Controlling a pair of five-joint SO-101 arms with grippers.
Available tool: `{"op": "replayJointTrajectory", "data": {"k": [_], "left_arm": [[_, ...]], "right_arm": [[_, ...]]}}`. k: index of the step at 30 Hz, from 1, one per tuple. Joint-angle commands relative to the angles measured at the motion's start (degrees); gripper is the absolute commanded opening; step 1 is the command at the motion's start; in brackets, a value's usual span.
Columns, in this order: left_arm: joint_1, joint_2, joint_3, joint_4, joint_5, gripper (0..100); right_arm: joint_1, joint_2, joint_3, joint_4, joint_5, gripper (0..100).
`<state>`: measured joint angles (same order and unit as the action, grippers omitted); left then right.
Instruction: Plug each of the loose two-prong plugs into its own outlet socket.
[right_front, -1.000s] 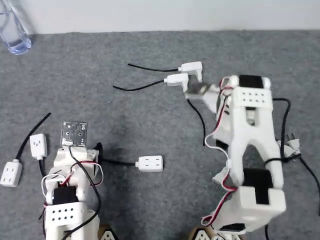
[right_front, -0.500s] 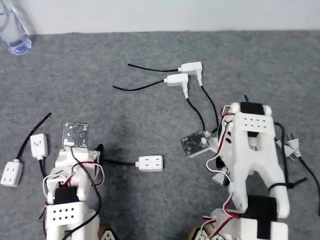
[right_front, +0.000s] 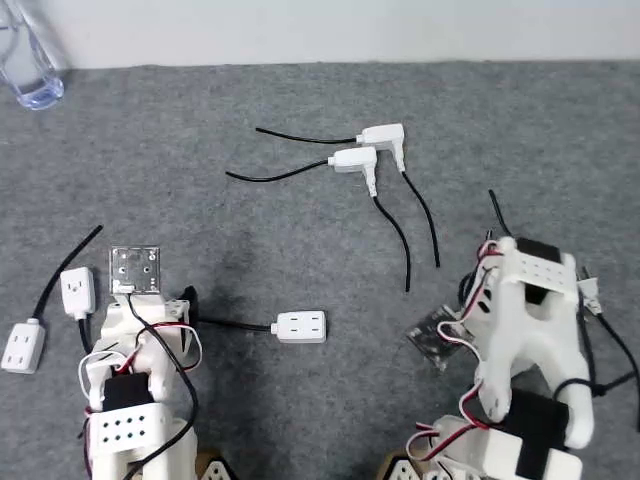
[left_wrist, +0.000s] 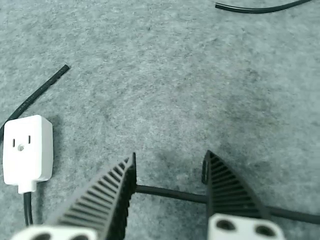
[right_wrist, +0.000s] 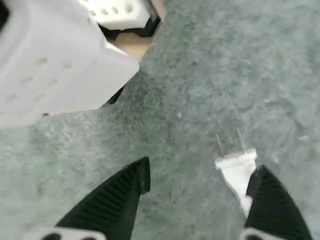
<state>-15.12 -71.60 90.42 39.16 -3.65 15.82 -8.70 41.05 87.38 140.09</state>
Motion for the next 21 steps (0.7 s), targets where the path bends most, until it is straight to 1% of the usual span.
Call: {"op": "replayJointTrajectory", "data": {"k": [1, 4, 8, 14, 15, 17, 21], "left_arm": [[0.44, -0.62, -1.71, -1.58, -0.44, 20], [0.44, -0.62, -1.63, -1.58, -0.44, 20], [0.44, -0.62, -1.63, -1.58, -0.44, 20], [0.44, -0.62, -1.63, -1.58, -0.44, 20], [0.44, -0.62, -1.63, -1.58, -0.44, 20], [0.53, -0.62, -1.63, -1.58, -0.44, 20], [0.53, -0.62, -1.63, -1.58, -0.44, 20]], "right_arm": [[0.84, -1.89, 2.29, -6.37, 4.22, 29.5], [-1.19, -1.89, 3.96, -11.47, 5.19, 29.5], [-4.0, 1.1, 3.25, -14.2, 5.19, 29.5], [-5.14, 8.4, -5.36, -9.36, 2.81, 28.9], [-5.14, 9.71, -6.95, -8.4, 2.81, 27.4], [-5.14, 12.18, -9.85, -6.2, 2.81, 20.9], [-4.7, 15.96, -14.51, -3.12, 2.73, 0.3]]}}
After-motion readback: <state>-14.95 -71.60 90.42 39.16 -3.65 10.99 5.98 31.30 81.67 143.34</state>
